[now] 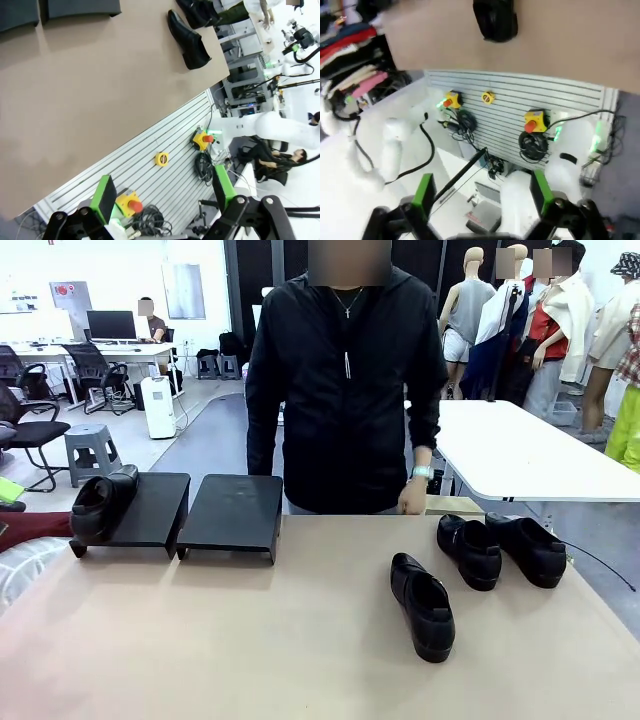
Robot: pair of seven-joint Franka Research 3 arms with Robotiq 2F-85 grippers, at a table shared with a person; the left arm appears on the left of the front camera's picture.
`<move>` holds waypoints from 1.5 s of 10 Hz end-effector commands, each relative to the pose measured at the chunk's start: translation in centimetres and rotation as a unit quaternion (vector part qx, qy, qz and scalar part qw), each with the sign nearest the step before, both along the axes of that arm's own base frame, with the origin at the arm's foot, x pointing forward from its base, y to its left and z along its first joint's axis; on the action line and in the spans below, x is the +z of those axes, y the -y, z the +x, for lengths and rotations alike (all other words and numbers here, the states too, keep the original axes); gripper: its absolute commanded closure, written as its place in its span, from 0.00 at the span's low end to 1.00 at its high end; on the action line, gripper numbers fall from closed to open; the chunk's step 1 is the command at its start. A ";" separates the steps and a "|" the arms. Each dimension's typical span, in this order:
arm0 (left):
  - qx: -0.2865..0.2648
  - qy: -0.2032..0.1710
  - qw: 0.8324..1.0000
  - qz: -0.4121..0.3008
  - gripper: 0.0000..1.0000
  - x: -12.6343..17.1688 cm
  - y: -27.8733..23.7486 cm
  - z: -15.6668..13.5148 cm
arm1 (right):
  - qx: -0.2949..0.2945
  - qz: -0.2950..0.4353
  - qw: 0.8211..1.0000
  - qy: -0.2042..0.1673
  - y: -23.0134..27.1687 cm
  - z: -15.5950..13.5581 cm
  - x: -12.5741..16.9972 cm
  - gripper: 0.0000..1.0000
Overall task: Organize the shoes by placing them on the stand.
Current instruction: Pick up one Shoe and place it in the middle of the table.
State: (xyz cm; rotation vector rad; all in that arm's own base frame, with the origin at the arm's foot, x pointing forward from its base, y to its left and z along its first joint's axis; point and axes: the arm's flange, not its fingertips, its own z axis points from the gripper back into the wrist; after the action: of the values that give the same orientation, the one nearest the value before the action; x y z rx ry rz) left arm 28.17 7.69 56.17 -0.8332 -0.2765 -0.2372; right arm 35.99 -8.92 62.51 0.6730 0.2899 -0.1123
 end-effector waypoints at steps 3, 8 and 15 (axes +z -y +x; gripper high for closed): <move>-0.010 0.005 1.000 0.002 0.00 0.1 -0.4 -0.2 | 0.017 -0.128 0.991 -0.046 -18.6 4.3 -7.3 0.00; -0.010 0.005 1.000 0.002 0.00 0.1 -0.4 -0.2 | 0.020 -0.174 0.983 -0.051 -27.0 4.7 -13.9 0.00; -0.010 0.005 1.000 0.002 0.00 0.1 -0.4 -0.2 | -0.012 -0.257 0.966 0.039 -31.3 6.1 -23.2 0.00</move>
State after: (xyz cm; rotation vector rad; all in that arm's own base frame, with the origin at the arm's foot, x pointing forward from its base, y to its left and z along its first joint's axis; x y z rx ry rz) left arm 28.19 7.74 56.18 -0.8323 -0.2763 -0.2358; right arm 41.89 22.34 40.12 0.1896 0.2168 -0.1567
